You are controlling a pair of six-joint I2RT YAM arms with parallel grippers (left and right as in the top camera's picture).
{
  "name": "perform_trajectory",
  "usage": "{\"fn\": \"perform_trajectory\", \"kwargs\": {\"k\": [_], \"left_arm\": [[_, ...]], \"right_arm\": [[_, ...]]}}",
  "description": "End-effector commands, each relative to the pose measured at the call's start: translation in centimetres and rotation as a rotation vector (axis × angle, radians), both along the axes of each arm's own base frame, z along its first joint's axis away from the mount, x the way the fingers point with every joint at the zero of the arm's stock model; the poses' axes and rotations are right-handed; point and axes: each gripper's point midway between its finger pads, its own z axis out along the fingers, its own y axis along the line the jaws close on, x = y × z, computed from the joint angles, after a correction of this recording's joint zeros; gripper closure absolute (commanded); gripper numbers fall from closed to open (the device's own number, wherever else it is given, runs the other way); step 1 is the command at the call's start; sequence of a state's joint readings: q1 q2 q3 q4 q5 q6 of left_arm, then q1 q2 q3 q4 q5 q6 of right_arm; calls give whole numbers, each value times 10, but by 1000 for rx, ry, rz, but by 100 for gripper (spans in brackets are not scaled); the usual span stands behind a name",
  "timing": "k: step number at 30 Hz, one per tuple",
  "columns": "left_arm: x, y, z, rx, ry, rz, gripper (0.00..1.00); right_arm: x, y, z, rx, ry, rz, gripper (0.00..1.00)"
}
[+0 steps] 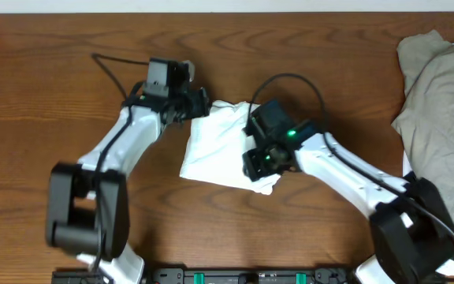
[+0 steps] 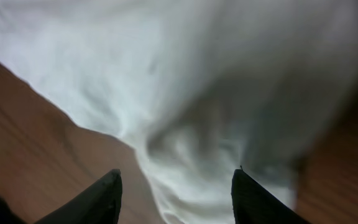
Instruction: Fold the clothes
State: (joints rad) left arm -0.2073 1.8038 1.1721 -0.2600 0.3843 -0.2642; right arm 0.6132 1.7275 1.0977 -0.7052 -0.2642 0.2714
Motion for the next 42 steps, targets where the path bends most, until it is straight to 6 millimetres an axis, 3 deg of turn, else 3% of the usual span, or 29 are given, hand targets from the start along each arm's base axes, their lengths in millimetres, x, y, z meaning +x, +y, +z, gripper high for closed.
{"fn": "perform_trajectory", "kwargs": {"k": [1,4,7,13,15,20,26,30,35,39,42], "left_arm": [[13,-17,-4,-26,-3,-66,38],[9,-20,-26,-14,49,-72,38],[-4,-8,-59,52,156,-46,38],[-56,7,-117,128,433,-49,38],[-72,10,-122,143,506,-49,47],[-125,23,-119,185,738,-27,75],[-174,34,-105,230,975,37,93],[-183,36,-101,240,1016,37,94],[-186,37,-94,242,1023,37,94],[-180,35,-77,227,965,37,94],[-172,34,-56,209,888,37,92]], "right_arm": [[-8,6,-14,-14,48,-15,45],[-6,6,-26,-29,71,-46,44],[0,3,-35,-45,64,-58,42],[18,-2,-43,-90,-16,-82,36],[27,-6,-43,-113,-56,-94,35],[52,-25,-42,-191,-159,-150,30],[88,-45,-35,-202,-265,-229,24],[100,-55,-32,-195,-287,-234,23],[94,-66,-25,-211,-264,-216,19],[92,-68,4,-188,-306,-213,19],[90,-63,40,-134,-371,-204,20]]}}
